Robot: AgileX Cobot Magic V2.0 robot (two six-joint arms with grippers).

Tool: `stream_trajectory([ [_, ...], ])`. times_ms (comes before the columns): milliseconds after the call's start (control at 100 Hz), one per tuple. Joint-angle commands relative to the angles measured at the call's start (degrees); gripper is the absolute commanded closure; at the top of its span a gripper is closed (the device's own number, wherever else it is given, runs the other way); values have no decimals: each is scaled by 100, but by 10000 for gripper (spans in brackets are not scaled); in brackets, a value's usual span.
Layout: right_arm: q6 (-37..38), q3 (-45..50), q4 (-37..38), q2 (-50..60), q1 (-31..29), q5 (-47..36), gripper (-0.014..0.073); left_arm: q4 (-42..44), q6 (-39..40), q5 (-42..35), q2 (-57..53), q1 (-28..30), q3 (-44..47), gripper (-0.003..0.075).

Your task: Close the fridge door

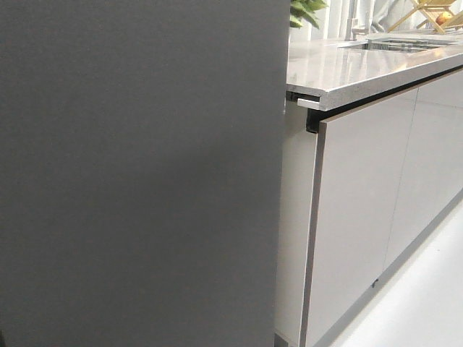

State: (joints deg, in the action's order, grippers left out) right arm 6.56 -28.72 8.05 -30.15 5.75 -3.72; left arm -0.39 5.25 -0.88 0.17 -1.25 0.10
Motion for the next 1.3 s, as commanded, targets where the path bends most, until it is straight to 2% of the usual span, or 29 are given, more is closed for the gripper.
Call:
stream_trajectory([
  [0, -54, 492, 68, 664, -266, -449, 670, -9, 20, -440, 109, 13, 160, 741],
  [270, -54, 2104, 68, 2344, -547, -449, 670, -9, 20, -440, 109, 13, 160, 741],
  [530, -54, 3003, 68, 3061, -560, -518, 670, -9, 20, -440, 109, 13, 160, 741],
  [579, -54, 3001, 68, 3131, -560, -300, 670, -9, 20, -440, 109, 13, 160, 741],
  [1289, -54, 3001, 68, 3131, -560, -447, 670, -9, 20, -440, 109, 13, 160, 741],
])
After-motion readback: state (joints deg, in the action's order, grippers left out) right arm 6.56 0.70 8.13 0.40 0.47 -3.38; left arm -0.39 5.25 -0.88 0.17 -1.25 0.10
